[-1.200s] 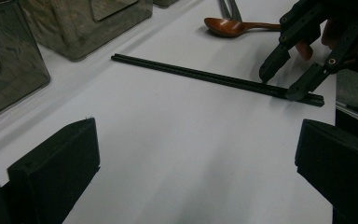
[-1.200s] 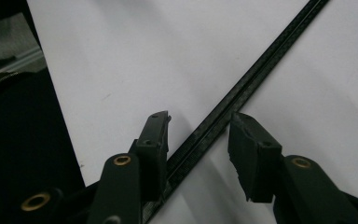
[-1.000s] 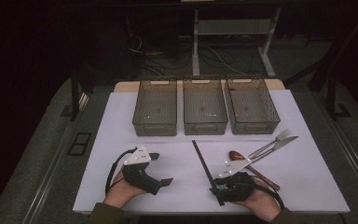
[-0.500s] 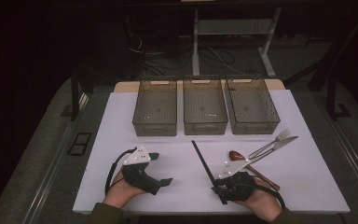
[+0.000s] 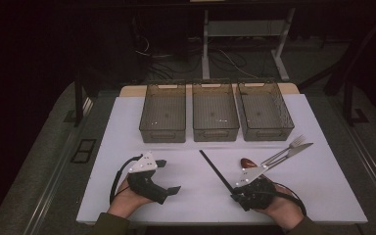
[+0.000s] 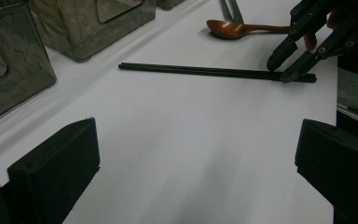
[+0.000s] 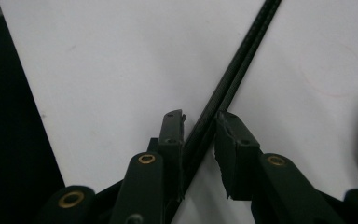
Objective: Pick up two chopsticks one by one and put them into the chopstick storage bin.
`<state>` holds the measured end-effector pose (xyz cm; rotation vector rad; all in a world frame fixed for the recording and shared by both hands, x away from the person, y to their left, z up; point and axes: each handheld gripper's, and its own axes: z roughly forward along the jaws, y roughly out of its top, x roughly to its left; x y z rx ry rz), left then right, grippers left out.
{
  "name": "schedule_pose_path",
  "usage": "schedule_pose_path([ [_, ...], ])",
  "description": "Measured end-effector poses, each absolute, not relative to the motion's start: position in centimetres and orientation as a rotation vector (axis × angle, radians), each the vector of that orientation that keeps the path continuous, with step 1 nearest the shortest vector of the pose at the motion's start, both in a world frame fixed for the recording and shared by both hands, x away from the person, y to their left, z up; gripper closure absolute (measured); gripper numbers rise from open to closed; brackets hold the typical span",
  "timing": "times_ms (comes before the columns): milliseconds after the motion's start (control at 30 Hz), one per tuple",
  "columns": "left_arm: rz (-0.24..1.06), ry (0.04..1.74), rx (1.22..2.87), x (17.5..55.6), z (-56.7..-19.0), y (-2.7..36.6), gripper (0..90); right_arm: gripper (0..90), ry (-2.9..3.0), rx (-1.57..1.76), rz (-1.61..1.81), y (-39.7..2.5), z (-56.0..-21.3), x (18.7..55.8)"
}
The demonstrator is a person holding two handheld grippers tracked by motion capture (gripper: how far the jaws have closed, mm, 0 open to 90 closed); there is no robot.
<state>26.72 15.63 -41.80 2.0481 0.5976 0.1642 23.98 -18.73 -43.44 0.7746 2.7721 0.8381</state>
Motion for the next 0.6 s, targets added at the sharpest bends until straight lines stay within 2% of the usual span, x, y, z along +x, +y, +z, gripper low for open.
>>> schedule_pose_path([
  [600,0.166,0.603,2.04,26.7,-41.7,15.6,0.0,77.0,2.774,0.785,0.768,-21.6,-43.2,25.0],
])
